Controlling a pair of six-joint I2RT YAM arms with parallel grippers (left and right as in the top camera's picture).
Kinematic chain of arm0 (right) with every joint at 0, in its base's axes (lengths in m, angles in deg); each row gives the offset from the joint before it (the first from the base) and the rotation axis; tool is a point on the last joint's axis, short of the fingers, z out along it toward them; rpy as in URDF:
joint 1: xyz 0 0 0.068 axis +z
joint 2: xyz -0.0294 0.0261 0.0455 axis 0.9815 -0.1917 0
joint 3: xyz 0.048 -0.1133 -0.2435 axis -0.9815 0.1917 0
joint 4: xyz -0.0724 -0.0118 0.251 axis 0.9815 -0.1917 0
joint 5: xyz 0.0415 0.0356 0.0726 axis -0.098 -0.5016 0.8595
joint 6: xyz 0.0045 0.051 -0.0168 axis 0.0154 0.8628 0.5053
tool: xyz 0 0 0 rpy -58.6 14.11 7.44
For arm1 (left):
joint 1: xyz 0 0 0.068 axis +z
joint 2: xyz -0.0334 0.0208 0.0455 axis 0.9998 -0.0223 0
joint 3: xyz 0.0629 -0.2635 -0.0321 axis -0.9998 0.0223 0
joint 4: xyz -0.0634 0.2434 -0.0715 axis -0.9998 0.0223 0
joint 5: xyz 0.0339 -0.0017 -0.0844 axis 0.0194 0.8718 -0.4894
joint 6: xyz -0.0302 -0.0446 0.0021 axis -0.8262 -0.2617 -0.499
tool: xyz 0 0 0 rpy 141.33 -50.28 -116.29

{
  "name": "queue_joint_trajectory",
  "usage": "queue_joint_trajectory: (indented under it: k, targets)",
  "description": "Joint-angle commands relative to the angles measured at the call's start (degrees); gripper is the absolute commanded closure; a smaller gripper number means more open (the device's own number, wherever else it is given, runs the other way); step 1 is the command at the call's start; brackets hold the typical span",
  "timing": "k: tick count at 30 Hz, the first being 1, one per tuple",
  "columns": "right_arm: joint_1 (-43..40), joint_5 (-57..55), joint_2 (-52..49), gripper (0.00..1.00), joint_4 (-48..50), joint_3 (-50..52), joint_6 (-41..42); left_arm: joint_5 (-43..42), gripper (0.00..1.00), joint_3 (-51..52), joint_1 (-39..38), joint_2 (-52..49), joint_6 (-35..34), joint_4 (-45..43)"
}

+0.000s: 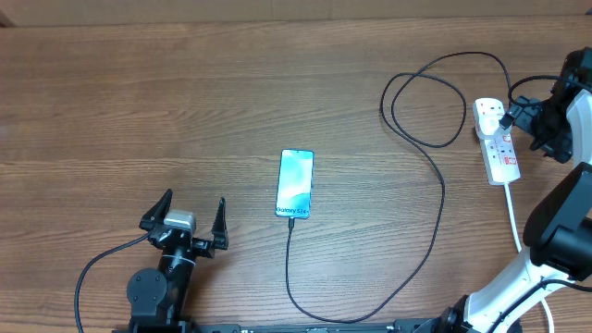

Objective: Plug charger to phone and switch on socket

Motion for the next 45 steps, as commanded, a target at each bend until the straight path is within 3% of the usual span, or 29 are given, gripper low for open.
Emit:
queue_joint_trajectory:
  k: [1,21,45]
  targets:
    - [-0.2,-0.3,-0.2,0.0,0.1,-0.1,-0.1,0.7,0.0,0.2,0.2,0.7,1.2,0.2]
    - [-0.2,-0.3,0.9,0.0,0.1,-0.1,-0.1,0.7,0.01,0.2,0.2,0.7,1.2,0.2]
    - [-0.2,-0.3,19.0,0.0,0.1,-0.1,-0.1,0.7,0.0,0.2,0.2,0.7,1.2,0.2]
